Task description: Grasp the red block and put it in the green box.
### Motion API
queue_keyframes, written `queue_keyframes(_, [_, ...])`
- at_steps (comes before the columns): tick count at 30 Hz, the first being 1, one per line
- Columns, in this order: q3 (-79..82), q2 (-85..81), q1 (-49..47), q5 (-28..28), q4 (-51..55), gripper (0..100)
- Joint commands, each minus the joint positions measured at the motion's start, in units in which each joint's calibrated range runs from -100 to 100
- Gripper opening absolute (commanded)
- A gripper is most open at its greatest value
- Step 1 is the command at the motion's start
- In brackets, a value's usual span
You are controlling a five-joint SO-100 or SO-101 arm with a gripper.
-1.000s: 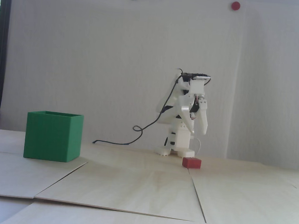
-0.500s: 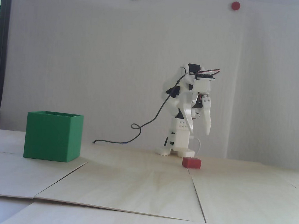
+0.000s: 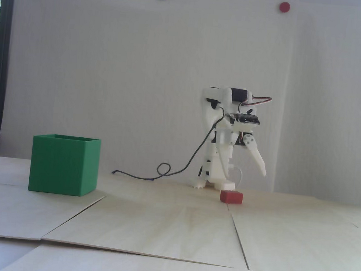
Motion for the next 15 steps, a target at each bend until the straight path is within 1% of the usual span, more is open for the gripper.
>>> queue_keyframes(1, [3.45,0.09,0.46,-0.22,-6.51,43])
queue_keyframes(3, [6.11,0.09,0.54,-0.74,-13.34,43])
queue_keyframes(5, [8.95,0.09,1.75,-3.03,-20.59,43])
queue_keyframes(7, [10.64,0.17,2.55,-3.45,-24.05,43])
queue_keyframes(9, [11.26,0.17,2.47,-3.35,-24.21,43])
queue_keyframes(13, [10.73,0.17,-1.15,-3.66,-18.90,43])
queue_keyframes(15, [10.64,0.17,-2.35,-4.54,-18.40,43])
